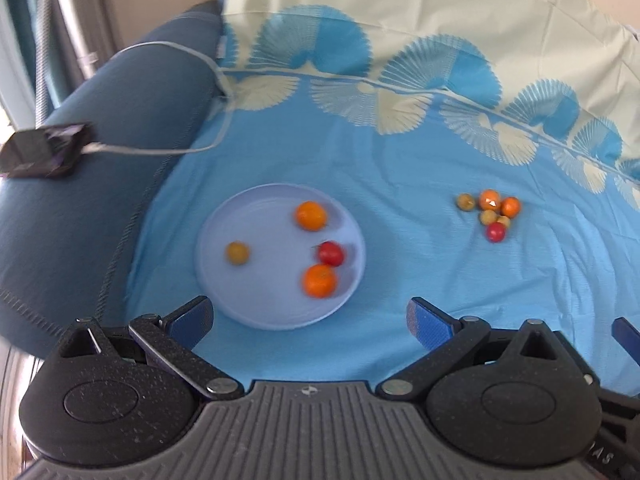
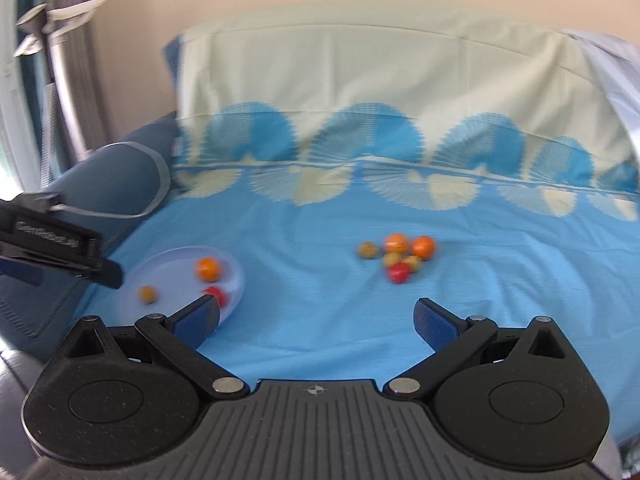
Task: Organize fruits
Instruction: 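Move both open tools toward the remaining fruit cluster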
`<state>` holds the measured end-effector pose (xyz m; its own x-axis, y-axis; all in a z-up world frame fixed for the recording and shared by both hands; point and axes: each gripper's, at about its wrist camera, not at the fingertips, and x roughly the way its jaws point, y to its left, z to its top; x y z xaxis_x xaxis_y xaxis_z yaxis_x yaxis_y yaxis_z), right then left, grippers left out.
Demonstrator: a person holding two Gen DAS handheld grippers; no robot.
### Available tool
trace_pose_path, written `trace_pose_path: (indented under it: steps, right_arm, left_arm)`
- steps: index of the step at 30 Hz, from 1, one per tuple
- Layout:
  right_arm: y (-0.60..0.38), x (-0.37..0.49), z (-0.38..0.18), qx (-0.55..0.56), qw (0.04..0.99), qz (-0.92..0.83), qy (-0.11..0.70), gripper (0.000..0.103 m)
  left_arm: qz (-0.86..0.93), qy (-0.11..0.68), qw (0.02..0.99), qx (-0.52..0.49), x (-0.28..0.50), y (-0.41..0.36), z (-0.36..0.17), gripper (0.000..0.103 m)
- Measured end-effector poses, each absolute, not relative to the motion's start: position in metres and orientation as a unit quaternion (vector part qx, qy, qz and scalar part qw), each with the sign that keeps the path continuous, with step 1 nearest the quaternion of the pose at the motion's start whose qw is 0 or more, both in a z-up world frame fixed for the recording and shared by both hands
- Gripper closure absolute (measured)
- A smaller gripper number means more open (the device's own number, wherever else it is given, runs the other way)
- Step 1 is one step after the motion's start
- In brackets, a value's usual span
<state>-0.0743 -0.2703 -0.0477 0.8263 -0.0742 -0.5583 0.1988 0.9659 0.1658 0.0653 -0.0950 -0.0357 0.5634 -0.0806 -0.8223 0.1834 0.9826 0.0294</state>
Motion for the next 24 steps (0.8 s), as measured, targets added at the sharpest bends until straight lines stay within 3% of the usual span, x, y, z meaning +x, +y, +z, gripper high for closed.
trace_pose_path:
  steps: [12,24]
  right_arm:
    - [-0.389,-0.011,-0.109,0.127,0.926,-0.207,0.291,0.001]
    - [-0.457,0.118,-0.188,0.118,0.916,-0.148,0.353,0.001]
  left_arm:
    - [-0.136,0.480,0.861,0.101,0.180,-0.222,-0.098,0.000]
    - [-0.170,0.546,0.812,0.115,0.273,-0.307,-0.194,0.000]
